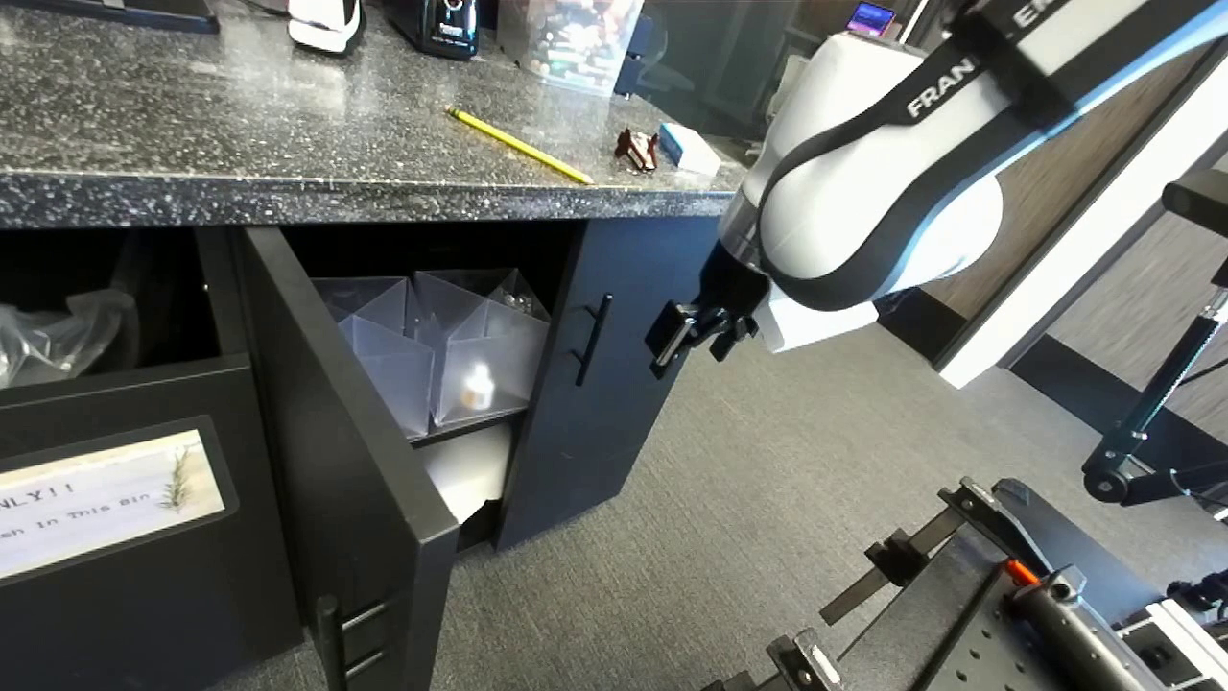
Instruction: Close the right door of the cabinet
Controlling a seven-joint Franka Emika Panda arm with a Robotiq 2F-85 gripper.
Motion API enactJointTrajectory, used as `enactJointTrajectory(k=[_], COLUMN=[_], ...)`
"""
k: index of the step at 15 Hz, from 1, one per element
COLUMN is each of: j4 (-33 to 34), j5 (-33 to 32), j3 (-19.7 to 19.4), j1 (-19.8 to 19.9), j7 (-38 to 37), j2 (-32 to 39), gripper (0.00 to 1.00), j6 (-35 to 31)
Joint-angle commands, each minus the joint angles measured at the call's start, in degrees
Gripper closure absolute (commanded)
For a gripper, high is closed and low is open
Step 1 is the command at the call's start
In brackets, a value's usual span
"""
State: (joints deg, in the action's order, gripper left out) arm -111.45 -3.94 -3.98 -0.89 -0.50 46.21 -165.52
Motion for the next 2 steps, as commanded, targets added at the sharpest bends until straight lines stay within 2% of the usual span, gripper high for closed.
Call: enactJointTrajectory(k=[1,2], j4=[-1.84,-3.19], j5=[0.15,0.16], j3=[0.86,1.27], j1=[1.0,1.53], j7=[1.14,1.7], j2=[-1.69,-2.94], gripper=[0.0,0.0], j6=[0.52,0.67])
